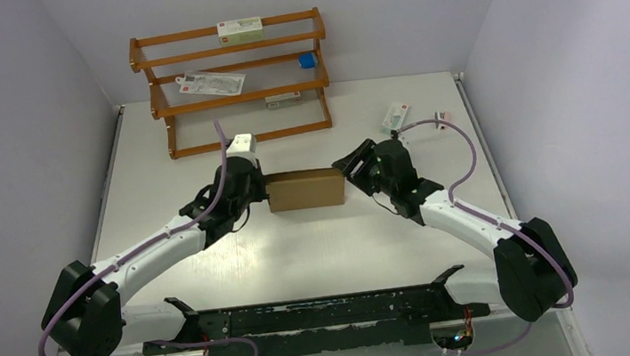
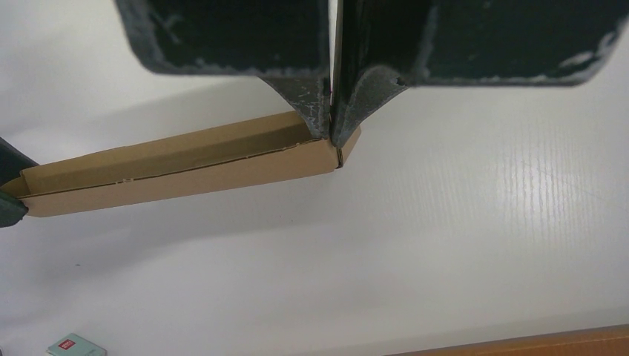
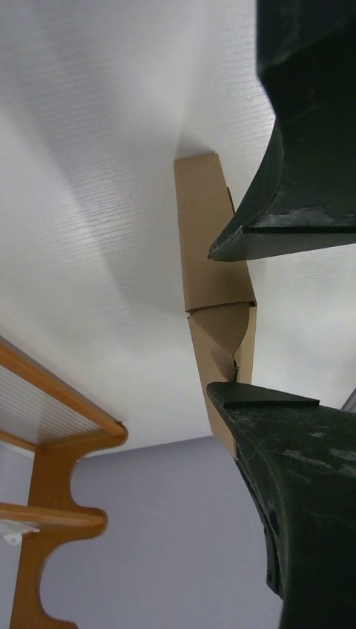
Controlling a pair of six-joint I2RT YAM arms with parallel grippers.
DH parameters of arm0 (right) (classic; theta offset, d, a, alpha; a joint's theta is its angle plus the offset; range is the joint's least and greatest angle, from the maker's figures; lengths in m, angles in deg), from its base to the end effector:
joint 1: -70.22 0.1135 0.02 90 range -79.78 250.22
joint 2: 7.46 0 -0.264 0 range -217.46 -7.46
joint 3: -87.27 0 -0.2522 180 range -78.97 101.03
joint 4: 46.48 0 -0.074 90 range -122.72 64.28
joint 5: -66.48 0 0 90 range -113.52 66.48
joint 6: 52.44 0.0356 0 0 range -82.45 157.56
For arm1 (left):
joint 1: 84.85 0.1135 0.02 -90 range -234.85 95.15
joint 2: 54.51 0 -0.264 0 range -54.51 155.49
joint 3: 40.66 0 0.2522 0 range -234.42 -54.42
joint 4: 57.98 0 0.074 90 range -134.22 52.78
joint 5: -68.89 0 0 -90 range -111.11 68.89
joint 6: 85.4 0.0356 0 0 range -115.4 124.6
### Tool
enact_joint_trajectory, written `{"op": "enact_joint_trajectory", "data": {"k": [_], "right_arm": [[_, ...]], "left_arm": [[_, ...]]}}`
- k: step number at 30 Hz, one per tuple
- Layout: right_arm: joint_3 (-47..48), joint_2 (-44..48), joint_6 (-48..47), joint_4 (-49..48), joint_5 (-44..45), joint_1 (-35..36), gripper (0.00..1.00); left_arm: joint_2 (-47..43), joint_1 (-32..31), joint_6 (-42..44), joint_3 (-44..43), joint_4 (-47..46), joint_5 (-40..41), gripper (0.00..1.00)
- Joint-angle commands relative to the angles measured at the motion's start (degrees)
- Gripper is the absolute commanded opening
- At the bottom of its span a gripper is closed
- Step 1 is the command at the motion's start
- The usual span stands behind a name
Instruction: Fold the paper box
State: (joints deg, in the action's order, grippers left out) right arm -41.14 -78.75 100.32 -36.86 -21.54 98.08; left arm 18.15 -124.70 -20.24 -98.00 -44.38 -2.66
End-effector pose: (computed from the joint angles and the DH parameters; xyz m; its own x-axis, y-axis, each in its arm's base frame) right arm 0.2378 0.1243 0.2249 -0.5897 0.6933 -0.4141 0.1833 0.6143 0.7675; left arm 0.2213 -0.1701 0.2468 -0.5029 -0.0993 -0.8586 0.2027 0.9521 -0.2288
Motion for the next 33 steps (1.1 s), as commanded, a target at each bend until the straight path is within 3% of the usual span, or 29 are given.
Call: {"op": "enact_joint_trajectory", "data": {"k": [1, 4, 7, 10, 23, 27, 33], "right_arm": [[-4.2, 0.6, 0.8, -3.2, -1.7, -0.3, 0.61], [-6.6, 1.4, 0.7, -5.6, -1.7, -0.3, 0.55], [-8.1, 2.3, 0.1, -6.9, -0.5, -0.3, 0.5], [-8.7, 2.6, -0.4, -7.8, 0.2, -0.3, 0.49], [-9.1, 0.3, -2.5, -11.0, 0.0, -0.2, 0.49], [-9.0, -0.3, -2.6, -11.6, -0.4, -0.3, 0.49], [-8.2, -1.1, -3.0, -11.9, -1.2, -0.2, 0.49]], "left_arm": [[2.3, -1.1, -0.2, 2.9, 5.9, -1.4, 0.06], [2.5, -1.1, -0.9, 3.0, 5.7, -1.7, 0.11], [2.0, -1.1, -3.2, 2.6, 6.3, -4.3, 0.3], [0.1, -1.1, -5.2, 2.1, 7.4, -5.2, 0.43], [-14.0, 1.0, -16.2, 0.0, 10.0, -4.0, 0.81], [-11.9, 6.0, -19.7, 0.1, 8.7, -6.8, 0.84], [-6.3, 13.1, -24.3, 3.5, 1.0, -17.7, 0.79]]}}
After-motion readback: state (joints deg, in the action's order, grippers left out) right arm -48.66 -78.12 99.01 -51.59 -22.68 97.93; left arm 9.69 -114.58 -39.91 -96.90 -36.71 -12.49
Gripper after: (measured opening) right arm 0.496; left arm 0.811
